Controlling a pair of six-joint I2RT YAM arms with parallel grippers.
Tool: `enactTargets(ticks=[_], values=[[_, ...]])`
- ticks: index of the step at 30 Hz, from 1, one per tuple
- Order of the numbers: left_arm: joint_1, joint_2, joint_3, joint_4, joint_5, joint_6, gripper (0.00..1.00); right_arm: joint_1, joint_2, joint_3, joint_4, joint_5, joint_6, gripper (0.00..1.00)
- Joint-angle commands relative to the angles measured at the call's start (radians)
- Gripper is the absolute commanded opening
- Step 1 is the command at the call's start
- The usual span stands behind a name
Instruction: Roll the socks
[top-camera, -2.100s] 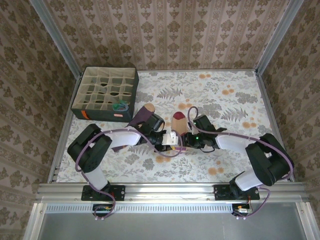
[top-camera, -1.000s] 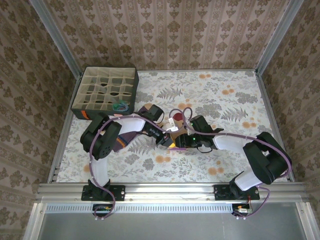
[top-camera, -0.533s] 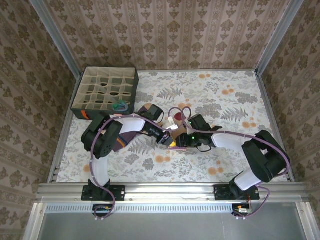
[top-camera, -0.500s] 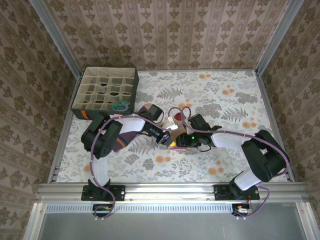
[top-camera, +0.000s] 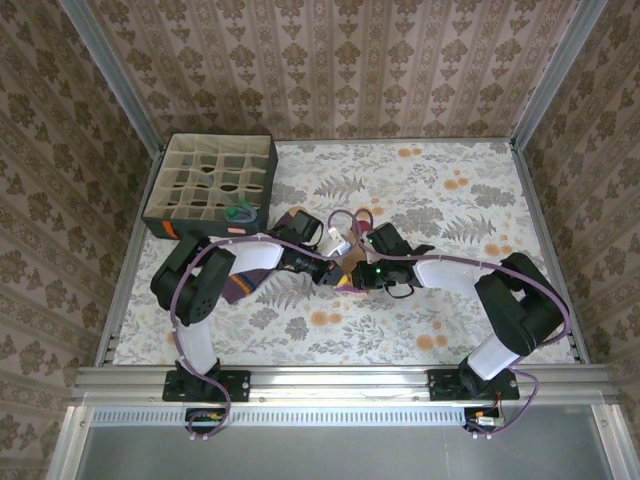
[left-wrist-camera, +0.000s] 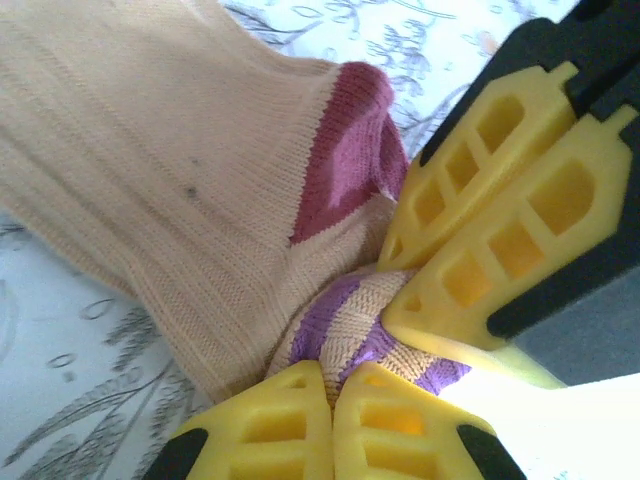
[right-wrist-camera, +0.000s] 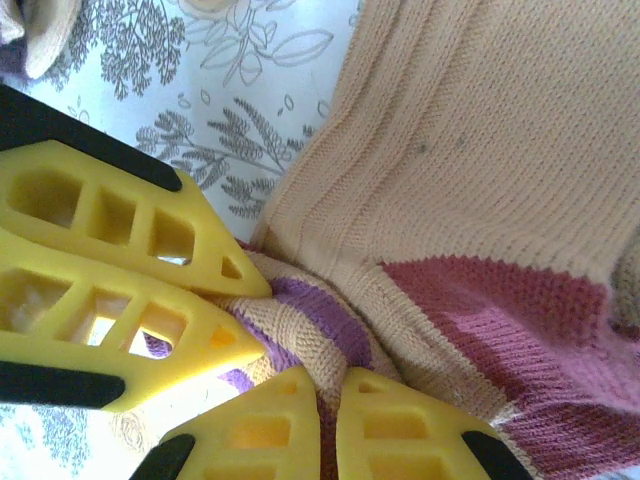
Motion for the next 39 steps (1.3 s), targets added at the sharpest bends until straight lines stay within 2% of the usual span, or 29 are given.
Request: enactTargets(ticks=[1,5,8,10,14,16,18,19,20,21,25,32,36,39], values=[[0.034,-0.024,-0.023,0.018,-0.352,-0.102,0.0,0.006,0.055,-0.018,-0.185,0.058,-0.005,0.0],[0.034,-0.093,-0.062,0.016,-0.308,-0.01,0.01,-0.002,0.081,-0.008,-0.192,0.06,-0.002,0.0],[0.016,-0.167,-0.107,0.046,-0.332,0.057,0.01,-0.012,0.09,-0.009,-0.175,0.041,-0.005,0.0],[0.01,-0.214,-0.133,0.067,-0.391,0.05,0.01,-0.026,0.094,-0.016,-0.156,0.013,-0.005,0.0],[0.016,-0.263,-0.094,-0.043,-0.392,0.113,0.08,-0.05,0.1,-0.021,-0.139,-0.025,-0.015,0.0],[0.021,-0.276,-0.1,-0.039,-0.405,0.106,0.11,-0.054,0.102,-0.018,-0.138,-0.036,-0.023,0.0],[0.037,-0.285,-0.095,-0.063,-0.35,0.12,0.27,-0.054,0.105,-0.007,-0.153,-0.036,-0.04,0.0],[0.046,-0.288,-0.097,-0.063,-0.327,0.124,0.4,-0.054,0.107,0.0,-0.163,-0.037,-0.047,0.0],[0.051,-0.29,-0.106,-0.045,-0.321,0.114,0.97,-0.054,0.11,0.009,-0.175,-0.035,-0.057,0.0],[0.056,-0.29,-0.115,-0.026,-0.328,0.1,1.0,-0.054,0.112,0.016,-0.187,-0.033,-0.064,0.0],[0.068,-0.275,-0.124,-0.021,-0.303,0.103,1.0,-0.057,0.118,0.027,-0.206,-0.024,-0.074,0.0],[0.033,-0.313,-0.189,0.061,-0.183,0.242,0.99,-0.061,0.167,0.055,-0.227,-0.046,-0.086,0.0],[0.003,-0.345,-0.227,0.133,-0.243,0.227,1.0,-0.077,0.189,0.065,-0.225,-0.081,-0.091,0.0],[-0.023,-0.327,-0.213,0.116,-0.331,0.202,1.0,-0.088,0.193,0.076,-0.237,-0.081,-0.104,0.0]])
